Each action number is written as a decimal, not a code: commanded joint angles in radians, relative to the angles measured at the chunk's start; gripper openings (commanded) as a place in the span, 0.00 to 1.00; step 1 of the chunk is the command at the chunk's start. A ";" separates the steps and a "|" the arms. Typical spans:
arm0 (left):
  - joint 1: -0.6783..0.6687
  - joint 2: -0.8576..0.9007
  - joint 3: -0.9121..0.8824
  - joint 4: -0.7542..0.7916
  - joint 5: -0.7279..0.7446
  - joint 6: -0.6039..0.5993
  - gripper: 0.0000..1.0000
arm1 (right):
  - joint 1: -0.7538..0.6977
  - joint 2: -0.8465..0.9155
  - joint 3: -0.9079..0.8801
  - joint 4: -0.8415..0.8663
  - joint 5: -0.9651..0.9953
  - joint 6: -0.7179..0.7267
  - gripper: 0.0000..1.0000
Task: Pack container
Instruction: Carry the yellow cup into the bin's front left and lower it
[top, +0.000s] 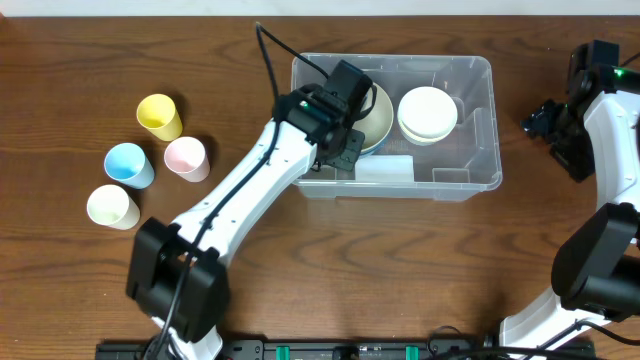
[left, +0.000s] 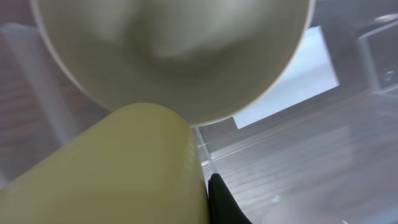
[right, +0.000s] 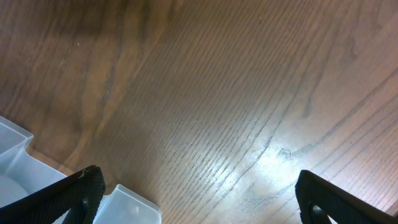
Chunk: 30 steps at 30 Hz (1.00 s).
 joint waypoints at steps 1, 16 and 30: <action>0.003 0.039 0.000 -0.005 0.010 0.019 0.06 | -0.006 -0.012 -0.003 -0.001 0.010 0.016 0.99; 0.003 0.048 0.000 -0.056 0.040 0.019 0.06 | -0.006 -0.012 -0.003 -0.001 0.010 0.016 0.99; 0.003 -0.104 0.000 -0.089 0.040 0.024 0.06 | -0.006 -0.012 -0.003 -0.001 0.010 0.016 0.99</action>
